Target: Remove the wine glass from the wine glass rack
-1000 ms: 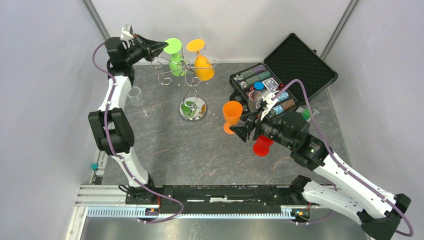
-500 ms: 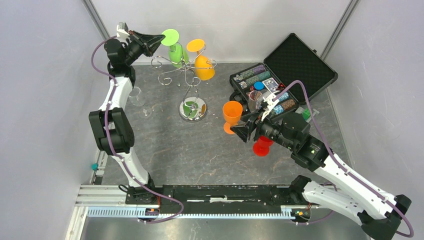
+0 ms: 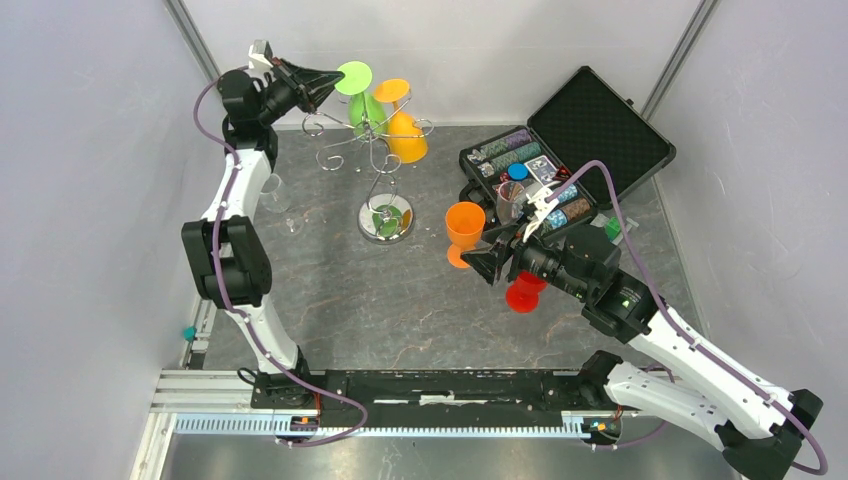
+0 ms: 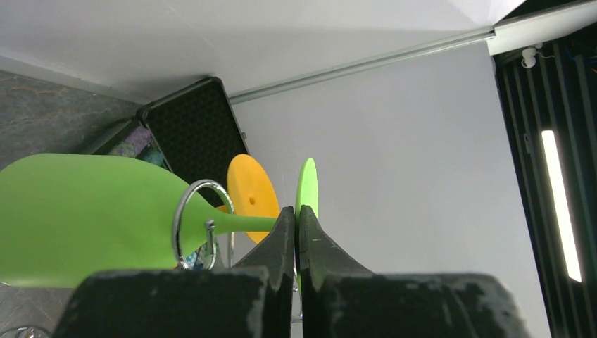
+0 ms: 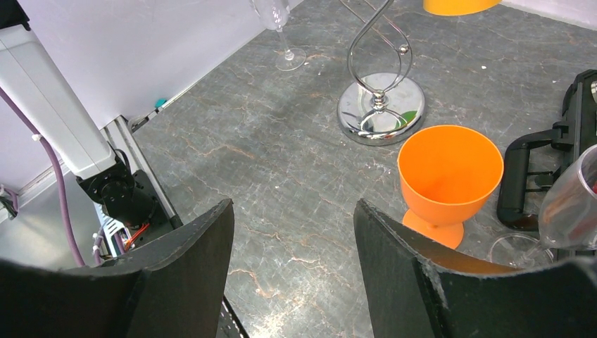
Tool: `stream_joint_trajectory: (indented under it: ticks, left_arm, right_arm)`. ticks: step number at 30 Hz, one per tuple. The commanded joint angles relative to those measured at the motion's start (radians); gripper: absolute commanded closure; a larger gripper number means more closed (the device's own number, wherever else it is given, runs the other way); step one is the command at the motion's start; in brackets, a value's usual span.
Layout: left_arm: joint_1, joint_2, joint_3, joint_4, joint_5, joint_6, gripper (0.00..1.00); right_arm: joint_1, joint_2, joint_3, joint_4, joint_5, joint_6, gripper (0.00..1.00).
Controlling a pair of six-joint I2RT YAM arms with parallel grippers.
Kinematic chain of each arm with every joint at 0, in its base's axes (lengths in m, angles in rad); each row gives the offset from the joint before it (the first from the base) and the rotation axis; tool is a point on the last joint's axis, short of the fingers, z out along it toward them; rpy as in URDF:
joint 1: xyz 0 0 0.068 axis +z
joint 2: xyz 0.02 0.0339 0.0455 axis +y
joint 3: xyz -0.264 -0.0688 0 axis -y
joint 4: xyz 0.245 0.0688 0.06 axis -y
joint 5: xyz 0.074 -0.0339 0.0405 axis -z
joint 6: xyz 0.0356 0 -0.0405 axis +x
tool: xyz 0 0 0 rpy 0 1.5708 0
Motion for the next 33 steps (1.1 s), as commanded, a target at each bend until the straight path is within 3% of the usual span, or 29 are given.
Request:
stream_joint_trajectory:
  ticks: [1,9,28,33]
  left_arm:
    - [0.004,-0.064,0.041,-0.107,0.048,0.104,0.98]
    - [0.033,-0.158,0.042,-0.336,-0.04,0.26,0.98]
    - [0.083,-0.192,0.06,-0.432,-0.078,0.328,0.98]
    - [0.114,-0.232,0.092,-0.56,-0.155,0.426,0.98]
  right_arm:
    - [0.0,-0.006,0.012,0.026,0.008,-0.007,0.32]
    - [-0.001,-0.016,0.008,0.026,0.012,-0.001,0.32]
    - [-0.001,-0.024,0.0,0.028,0.021,0.008,0.31]
    - [0.0,-0.035,-0.009,0.029,0.013,0.009,0.28]
